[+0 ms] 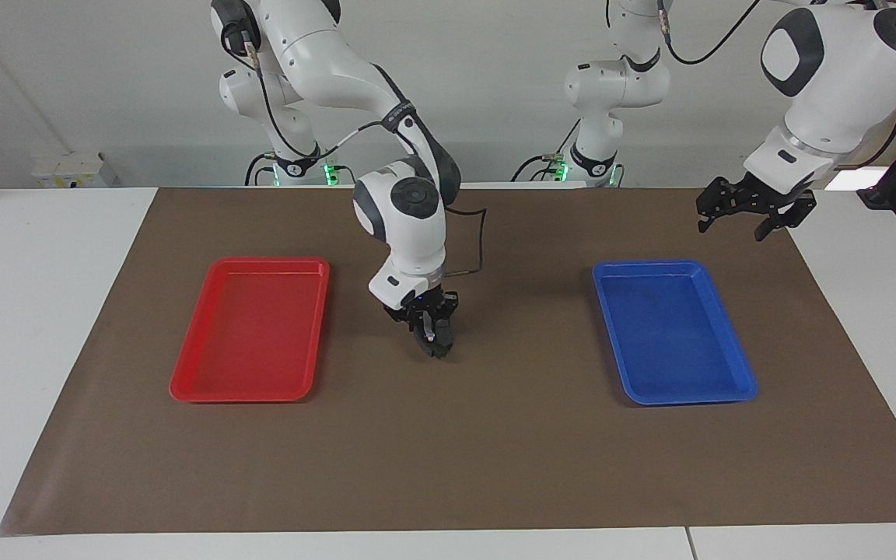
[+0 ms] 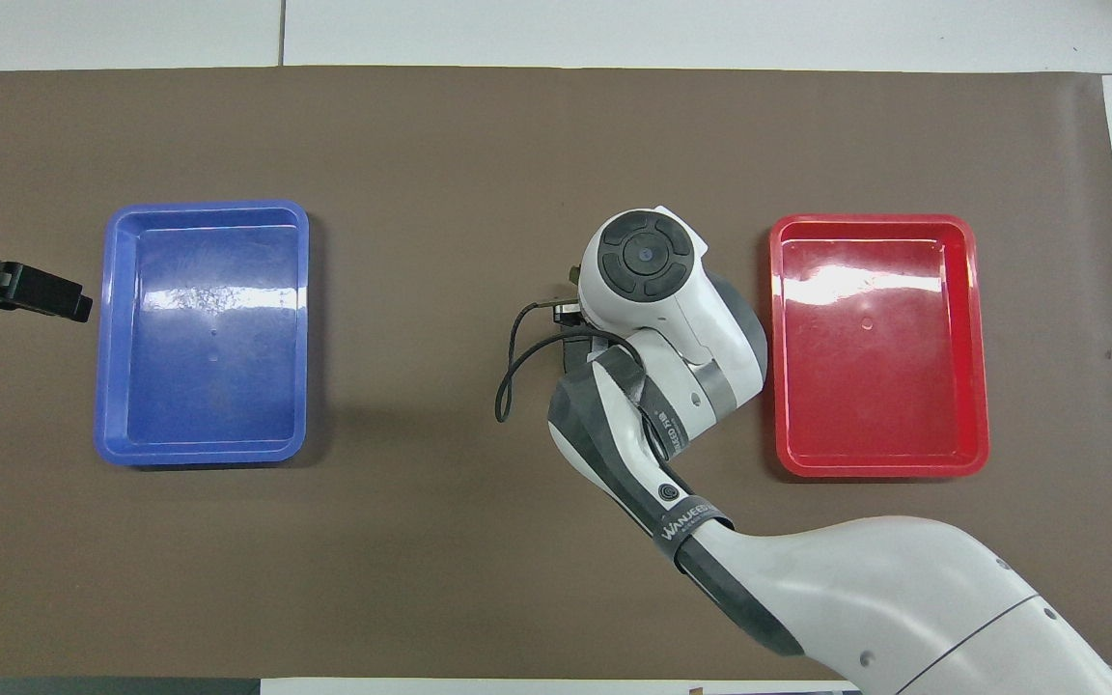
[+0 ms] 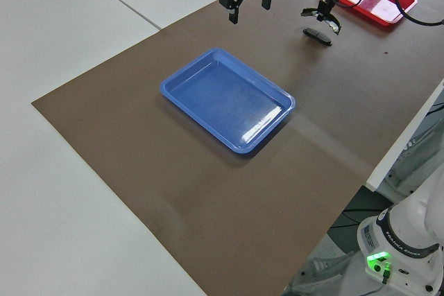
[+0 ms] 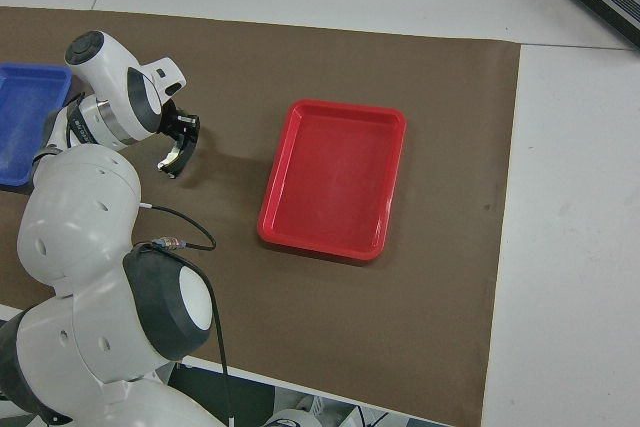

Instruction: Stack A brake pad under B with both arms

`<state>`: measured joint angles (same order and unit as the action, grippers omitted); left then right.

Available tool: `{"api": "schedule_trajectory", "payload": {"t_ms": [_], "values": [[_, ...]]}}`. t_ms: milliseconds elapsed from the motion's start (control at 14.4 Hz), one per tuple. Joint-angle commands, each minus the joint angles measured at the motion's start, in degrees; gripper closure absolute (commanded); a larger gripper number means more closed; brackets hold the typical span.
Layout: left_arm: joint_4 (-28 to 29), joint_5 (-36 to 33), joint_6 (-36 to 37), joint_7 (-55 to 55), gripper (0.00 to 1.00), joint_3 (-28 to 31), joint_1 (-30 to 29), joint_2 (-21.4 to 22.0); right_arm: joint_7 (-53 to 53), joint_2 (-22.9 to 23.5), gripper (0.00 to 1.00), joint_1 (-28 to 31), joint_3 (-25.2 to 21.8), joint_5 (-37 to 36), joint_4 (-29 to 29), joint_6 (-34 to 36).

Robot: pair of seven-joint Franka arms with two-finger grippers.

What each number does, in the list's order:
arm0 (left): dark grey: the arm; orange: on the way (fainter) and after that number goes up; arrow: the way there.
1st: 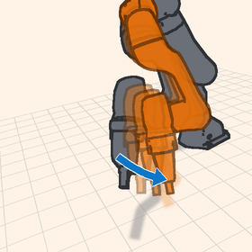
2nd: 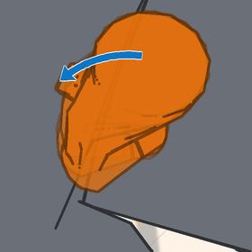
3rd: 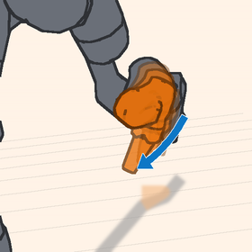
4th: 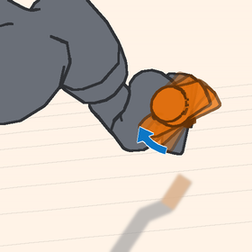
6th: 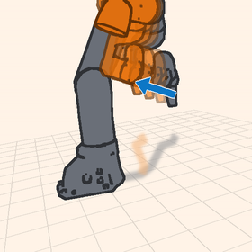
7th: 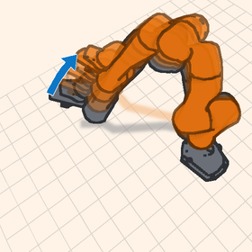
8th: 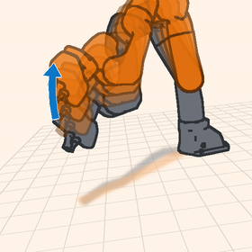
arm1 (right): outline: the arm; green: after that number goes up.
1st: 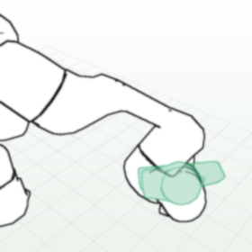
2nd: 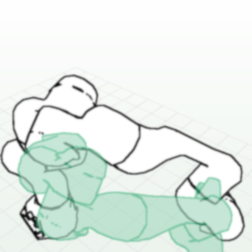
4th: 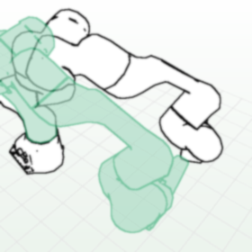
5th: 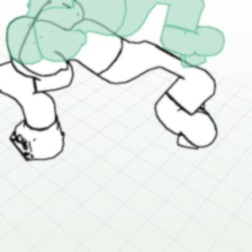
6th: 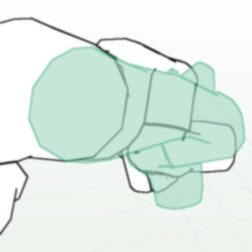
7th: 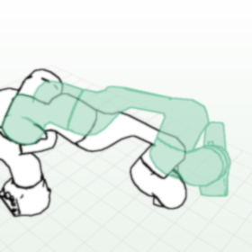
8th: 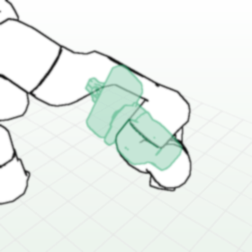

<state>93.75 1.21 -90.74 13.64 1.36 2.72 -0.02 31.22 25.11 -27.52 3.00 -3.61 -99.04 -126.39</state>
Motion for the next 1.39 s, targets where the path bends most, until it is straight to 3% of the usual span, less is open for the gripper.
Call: {"api": "schedule_trajectory", "payload": {"t_ms": [0, 209, 418, 1323], "values": [[-0.15, 0.55, 3.37, 0.69, 0.01, 0.31, -0.43, 2.21, -0.88, -0.15, 1.0, -0.07, 0.25, -1.04, -1.33, -2.8], [2.74, 0.54, 1.97, 0.16, 0.01, 0.31, -0.08, 3.44, -2.65, 0.03, 1.0, -0.69, 0.25, -0.96, -1.42, -3.25], [6.35, 0.54, -5.22, -0.02, 0.01, 0.31, 0.27, 4.59, -2.92, 0.11, 1.0, -0.95, 0.25, -0.78, -3.09, -5.18], [6.18, 0.55, -3.04, -7.49, 0.01, 0.31, 0.27, 4.94, -4.33, 0.38, 1.0, -1.13, 0.25, -0.87, -4.41, -7.38]]}}
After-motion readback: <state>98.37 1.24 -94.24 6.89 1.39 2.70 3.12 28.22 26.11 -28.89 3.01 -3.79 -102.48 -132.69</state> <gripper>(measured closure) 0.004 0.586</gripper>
